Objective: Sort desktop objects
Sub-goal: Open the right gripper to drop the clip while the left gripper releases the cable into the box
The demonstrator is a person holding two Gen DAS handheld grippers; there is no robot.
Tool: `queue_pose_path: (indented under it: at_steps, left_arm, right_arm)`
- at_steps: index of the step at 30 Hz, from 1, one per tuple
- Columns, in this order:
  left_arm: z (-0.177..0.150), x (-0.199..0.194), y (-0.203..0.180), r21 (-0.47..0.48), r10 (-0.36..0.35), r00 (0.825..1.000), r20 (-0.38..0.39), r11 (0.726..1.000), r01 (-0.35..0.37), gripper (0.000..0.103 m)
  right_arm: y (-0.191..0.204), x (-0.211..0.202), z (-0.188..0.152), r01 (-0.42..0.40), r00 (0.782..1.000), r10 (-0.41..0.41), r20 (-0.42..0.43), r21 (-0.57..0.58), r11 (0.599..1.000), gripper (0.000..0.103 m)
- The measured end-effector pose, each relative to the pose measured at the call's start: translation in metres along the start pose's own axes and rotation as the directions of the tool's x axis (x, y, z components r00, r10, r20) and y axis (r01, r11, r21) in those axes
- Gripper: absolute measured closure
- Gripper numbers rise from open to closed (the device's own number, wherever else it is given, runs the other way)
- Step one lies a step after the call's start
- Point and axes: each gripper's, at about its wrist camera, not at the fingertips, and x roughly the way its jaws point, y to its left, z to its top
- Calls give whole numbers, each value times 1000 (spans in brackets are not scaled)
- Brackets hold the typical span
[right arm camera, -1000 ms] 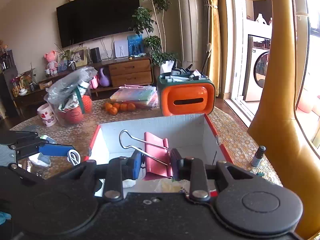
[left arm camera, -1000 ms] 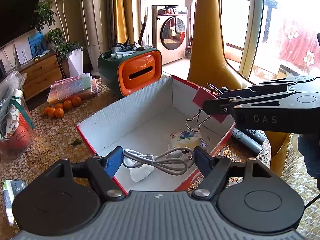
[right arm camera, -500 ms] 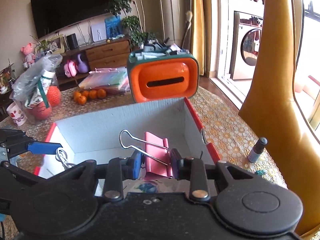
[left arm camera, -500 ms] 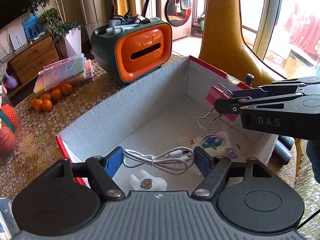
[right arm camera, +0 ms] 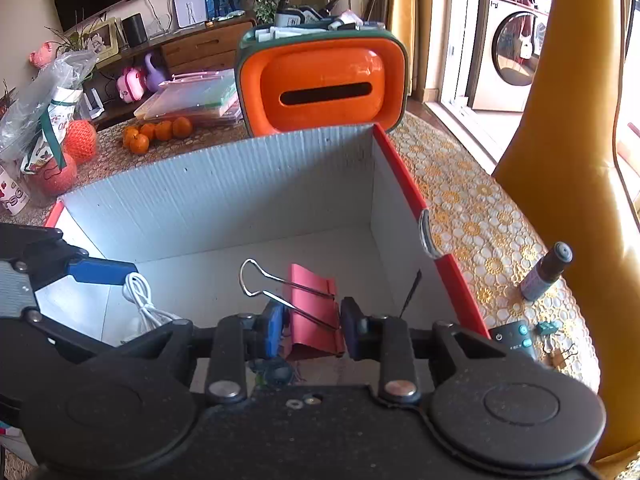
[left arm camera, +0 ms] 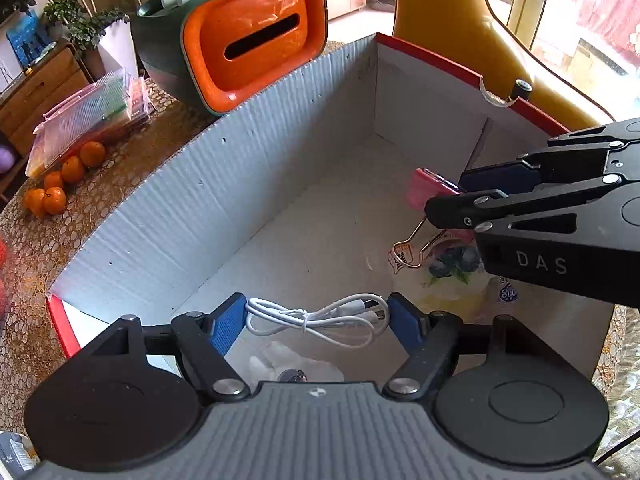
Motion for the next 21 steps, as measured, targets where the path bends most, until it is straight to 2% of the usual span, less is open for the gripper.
queue_pose_path:
  at_steps: [5,6,9,17,21]
  left_arm:
    - [3,13,-5,31,5,997,-78,1000,-3,26]
    - [4,14,-6,33,5,996,-88,999,-2,26]
    - [4,18,-6,40,-8,993,-116,999,12,26]
    - [1,8,-6,37,-22,995,-94,999,26,23]
    - [-3,-7,-5,27,-25,998,-59,999,27,23]
  right_arm:
    - [-4,8,-1,5,1000,-4,-30,15,1000,75]
    - [-5,8,-1,1,999,0,-34,16,1000,80]
    - [-4,8,-1,-1,1000,1,-31,18,1000,79]
    - [-4,4,1,-8,1000,9,-30,24,1000,71]
    - [-4,-8,2,-25,1000,25,-11,39,999,63]
